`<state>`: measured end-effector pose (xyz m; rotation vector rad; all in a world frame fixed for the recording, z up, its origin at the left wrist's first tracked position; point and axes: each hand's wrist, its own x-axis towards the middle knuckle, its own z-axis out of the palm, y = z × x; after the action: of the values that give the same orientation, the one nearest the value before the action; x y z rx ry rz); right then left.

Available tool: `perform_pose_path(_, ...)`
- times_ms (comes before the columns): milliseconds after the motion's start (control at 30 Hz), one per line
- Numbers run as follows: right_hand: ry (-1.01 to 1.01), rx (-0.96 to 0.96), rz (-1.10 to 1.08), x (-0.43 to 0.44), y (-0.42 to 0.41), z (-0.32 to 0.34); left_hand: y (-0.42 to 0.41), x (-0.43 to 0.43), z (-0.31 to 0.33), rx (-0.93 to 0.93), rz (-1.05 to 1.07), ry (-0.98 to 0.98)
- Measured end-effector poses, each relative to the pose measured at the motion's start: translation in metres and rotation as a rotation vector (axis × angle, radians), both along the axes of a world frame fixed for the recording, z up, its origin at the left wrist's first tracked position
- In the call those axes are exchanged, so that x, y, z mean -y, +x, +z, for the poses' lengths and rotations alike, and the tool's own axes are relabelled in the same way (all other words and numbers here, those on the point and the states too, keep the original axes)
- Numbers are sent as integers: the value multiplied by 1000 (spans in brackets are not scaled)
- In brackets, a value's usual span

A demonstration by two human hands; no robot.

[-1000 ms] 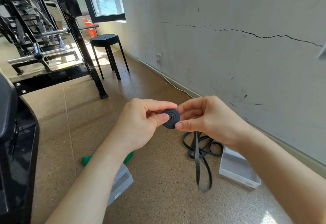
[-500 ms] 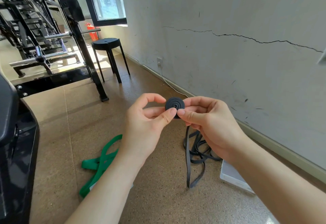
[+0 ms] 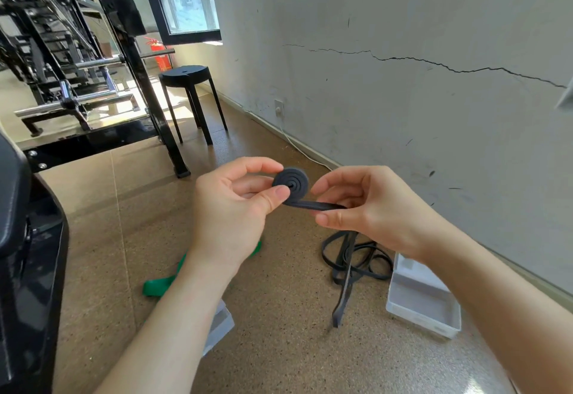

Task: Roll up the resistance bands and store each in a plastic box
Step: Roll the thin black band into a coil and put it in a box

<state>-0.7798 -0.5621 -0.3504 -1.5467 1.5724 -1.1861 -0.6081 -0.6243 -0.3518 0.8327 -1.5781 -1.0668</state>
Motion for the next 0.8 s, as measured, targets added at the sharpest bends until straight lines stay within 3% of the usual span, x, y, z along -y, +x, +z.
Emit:
perform_pose_path(467, 9, 108, 44, -2, 0, -3, 7, 2, 4, 231, -114, -45)
perform_pose_path(600, -12, 197, 15, 1, 4, -8, 7, 3, 0, 155, -178, -4)
perform_pose_path(700, -52, 370, -42, 4, 0, -11, 3, -2, -1, 103, -284, 31)
perform_pose_path(800, -46, 458, -32, 5, 1, -13, -1, -4, -3, 47, -242, 10)
